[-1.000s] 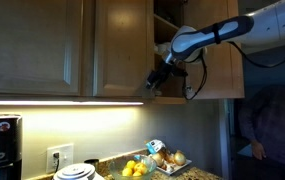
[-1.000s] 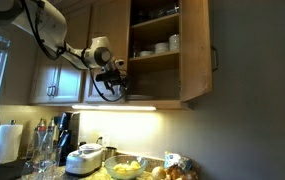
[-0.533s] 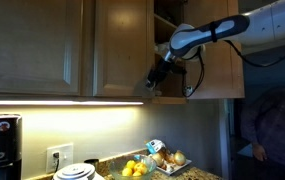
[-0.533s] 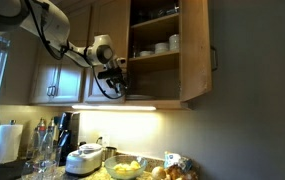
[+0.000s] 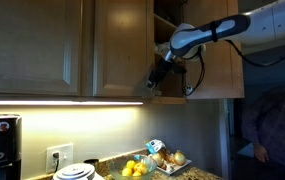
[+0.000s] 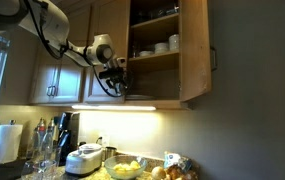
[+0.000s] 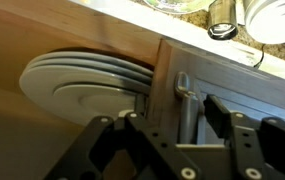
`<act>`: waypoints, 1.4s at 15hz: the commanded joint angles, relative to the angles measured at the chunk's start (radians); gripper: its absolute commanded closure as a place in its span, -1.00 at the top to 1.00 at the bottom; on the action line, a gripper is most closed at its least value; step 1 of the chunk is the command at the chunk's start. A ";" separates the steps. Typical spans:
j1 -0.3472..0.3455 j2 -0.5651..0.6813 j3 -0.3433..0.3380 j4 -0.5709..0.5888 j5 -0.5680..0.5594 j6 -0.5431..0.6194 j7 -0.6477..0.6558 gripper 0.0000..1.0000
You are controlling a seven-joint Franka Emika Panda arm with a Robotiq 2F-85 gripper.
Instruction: Open the doors of the upper cabinet on the right
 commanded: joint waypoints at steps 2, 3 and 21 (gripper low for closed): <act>0.035 -0.110 0.024 -0.081 0.030 -0.027 -0.196 -0.24; 0.040 -0.140 0.028 -0.110 0.017 -0.028 -0.220 -0.24; 0.181 -0.482 0.059 -0.338 0.016 -0.247 -0.490 -0.24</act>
